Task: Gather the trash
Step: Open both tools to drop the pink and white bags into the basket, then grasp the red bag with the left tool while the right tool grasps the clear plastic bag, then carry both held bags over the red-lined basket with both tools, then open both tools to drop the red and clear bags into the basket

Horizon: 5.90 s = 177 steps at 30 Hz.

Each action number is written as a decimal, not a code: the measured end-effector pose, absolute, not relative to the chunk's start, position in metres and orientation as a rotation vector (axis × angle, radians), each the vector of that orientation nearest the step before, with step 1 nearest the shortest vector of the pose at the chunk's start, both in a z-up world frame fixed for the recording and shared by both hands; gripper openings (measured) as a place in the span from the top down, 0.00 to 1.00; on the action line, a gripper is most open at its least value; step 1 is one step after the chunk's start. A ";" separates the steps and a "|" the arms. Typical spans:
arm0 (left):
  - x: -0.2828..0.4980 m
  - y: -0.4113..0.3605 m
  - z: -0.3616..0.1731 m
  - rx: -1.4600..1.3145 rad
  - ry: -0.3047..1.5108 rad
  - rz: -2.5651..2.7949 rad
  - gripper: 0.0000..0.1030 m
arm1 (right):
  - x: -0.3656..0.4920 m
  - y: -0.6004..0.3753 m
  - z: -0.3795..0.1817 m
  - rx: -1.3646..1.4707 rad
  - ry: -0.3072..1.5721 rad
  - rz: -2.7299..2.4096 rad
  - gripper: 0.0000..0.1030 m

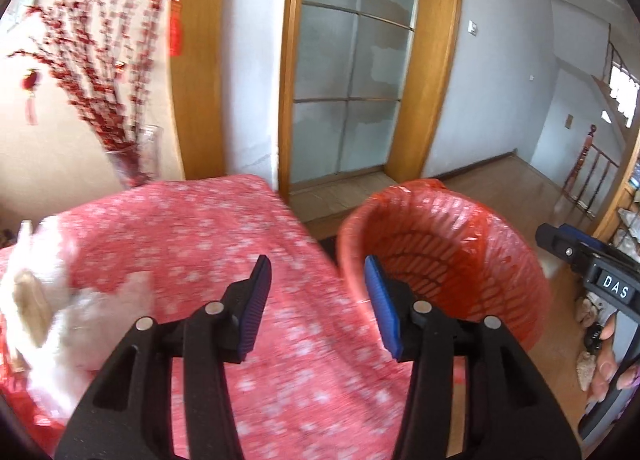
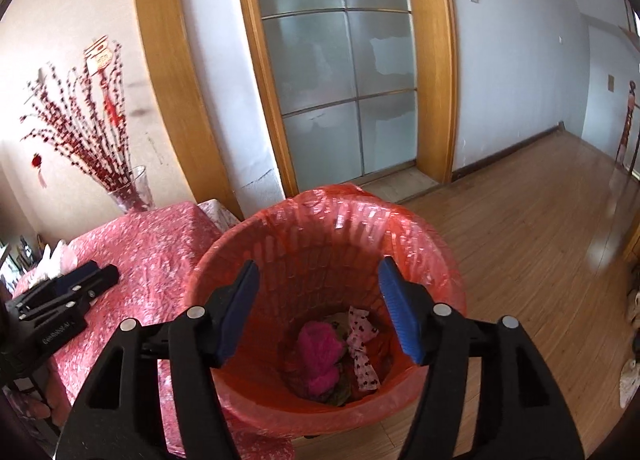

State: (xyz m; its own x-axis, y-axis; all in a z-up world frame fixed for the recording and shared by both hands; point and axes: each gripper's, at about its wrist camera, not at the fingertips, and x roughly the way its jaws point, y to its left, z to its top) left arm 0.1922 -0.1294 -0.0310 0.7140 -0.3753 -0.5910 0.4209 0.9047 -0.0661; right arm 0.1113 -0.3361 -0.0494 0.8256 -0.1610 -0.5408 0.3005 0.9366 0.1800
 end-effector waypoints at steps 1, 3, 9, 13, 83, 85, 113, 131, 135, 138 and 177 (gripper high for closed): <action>0.190 -0.121 -0.029 0.074 0.632 -0.428 0.52 | 0.112 -0.331 -0.049 0.258 0.550 -0.237 0.39; 0.185 -0.099 -0.027 0.060 0.627 -0.389 0.52 | 0.114 -0.322 -0.050 0.252 0.555 -0.217 0.39; 0.173 -0.040 -0.024 0.034 0.619 -0.292 0.52 | 0.123 -0.284 -0.054 0.214 0.579 -0.146 0.39; 0.164 0.005 -0.024 0.014 0.626 -0.212 0.51 | 0.130 -0.251 -0.059 0.187 0.604 -0.072 0.39; 0.211 0.213 -0.072 -0.189 0.850 0.061 0.87 | 0.215 -0.057 -0.115 0.164 0.839 0.194 0.75; 0.208 0.213 -0.066 -0.189 0.833 0.053 0.88 | 0.213 -0.058 -0.112 0.165 0.831 0.195 0.75; 0.187 0.060 0.021 -0.075 0.669 -0.244 0.87 | 0.162 -0.150 -0.041 0.226 0.617 0.078 0.75; 0.187 -0.078 0.007 -0.043 0.717 -0.506 0.87 | 0.118 -0.274 -0.028 0.325 0.540 -0.137 0.75; 0.186 -0.109 0.005 -0.034 0.726 -0.559 0.87 | 0.110 -0.294 -0.032 0.335 0.541 -0.170 0.75; 0.186 -0.129 0.004 -0.021 0.730 -0.592 0.87 | 0.105 -0.306 -0.034 0.339 0.541 -0.186 0.75; 0.213 -0.175 -0.035 0.056 0.773 -0.551 0.64 | 0.104 -0.365 -0.052 0.335 0.541 -0.280 0.45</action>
